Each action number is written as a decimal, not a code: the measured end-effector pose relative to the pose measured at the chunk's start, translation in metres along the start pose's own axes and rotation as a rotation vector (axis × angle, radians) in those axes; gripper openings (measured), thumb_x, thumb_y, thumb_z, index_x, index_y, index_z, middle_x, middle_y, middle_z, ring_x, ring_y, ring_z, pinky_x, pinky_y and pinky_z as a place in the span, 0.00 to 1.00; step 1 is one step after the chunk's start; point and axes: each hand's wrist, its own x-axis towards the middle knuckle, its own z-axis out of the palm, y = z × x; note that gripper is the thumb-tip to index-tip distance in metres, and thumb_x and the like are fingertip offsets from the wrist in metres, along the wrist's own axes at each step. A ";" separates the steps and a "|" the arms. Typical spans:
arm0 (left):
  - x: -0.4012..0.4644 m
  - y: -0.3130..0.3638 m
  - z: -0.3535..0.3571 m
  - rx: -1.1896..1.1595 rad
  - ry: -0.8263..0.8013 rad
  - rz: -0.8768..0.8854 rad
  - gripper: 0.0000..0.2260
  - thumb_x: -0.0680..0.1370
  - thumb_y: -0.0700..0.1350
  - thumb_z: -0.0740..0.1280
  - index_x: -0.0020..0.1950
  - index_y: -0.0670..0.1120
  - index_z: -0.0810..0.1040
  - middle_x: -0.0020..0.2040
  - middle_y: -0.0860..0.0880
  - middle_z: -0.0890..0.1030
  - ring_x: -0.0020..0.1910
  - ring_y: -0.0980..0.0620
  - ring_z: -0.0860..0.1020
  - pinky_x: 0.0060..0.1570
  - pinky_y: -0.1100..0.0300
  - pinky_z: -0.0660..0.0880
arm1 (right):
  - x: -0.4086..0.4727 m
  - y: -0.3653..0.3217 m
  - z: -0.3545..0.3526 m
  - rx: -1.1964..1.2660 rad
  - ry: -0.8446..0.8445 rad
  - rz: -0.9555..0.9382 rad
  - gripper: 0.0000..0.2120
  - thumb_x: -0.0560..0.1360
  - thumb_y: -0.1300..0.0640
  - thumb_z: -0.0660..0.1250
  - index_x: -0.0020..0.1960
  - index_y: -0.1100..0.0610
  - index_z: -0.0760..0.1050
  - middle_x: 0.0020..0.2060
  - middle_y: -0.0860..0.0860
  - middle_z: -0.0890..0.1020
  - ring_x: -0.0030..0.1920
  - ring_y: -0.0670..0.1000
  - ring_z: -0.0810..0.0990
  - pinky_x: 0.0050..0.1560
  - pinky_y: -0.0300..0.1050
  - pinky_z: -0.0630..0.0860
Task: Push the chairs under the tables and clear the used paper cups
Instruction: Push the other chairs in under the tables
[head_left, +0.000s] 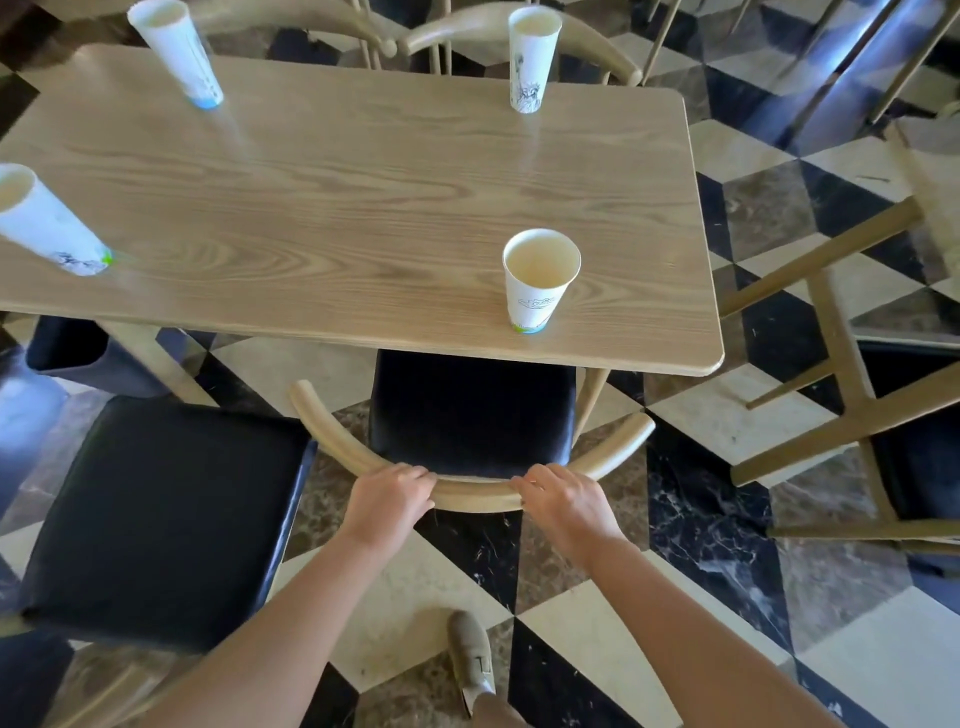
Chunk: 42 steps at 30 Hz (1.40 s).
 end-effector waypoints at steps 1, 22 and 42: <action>0.001 -0.001 0.000 0.007 -0.005 0.012 0.18 0.52 0.43 0.84 0.38 0.44 0.84 0.33 0.49 0.85 0.32 0.50 0.83 0.27 0.60 0.80 | 0.001 0.001 -0.001 -0.013 -0.017 -0.016 0.21 0.60 0.69 0.79 0.51 0.59 0.81 0.37 0.52 0.83 0.36 0.52 0.81 0.30 0.46 0.81; -0.062 -0.011 -0.030 -0.040 0.008 -0.086 0.18 0.73 0.45 0.69 0.62 0.43 0.73 0.54 0.46 0.80 0.50 0.48 0.79 0.49 0.54 0.78 | 0.016 -0.087 -0.019 -0.004 -0.142 0.105 0.14 0.76 0.48 0.63 0.56 0.56 0.74 0.48 0.52 0.78 0.48 0.54 0.76 0.51 0.49 0.73; -0.346 -0.217 -0.054 -0.003 0.038 -0.199 0.12 0.74 0.50 0.66 0.53 0.45 0.78 0.45 0.49 0.81 0.42 0.49 0.78 0.44 0.55 0.76 | 0.010 -0.415 0.023 0.087 -0.168 -0.067 0.15 0.77 0.51 0.61 0.62 0.54 0.72 0.58 0.52 0.76 0.59 0.54 0.73 0.59 0.47 0.71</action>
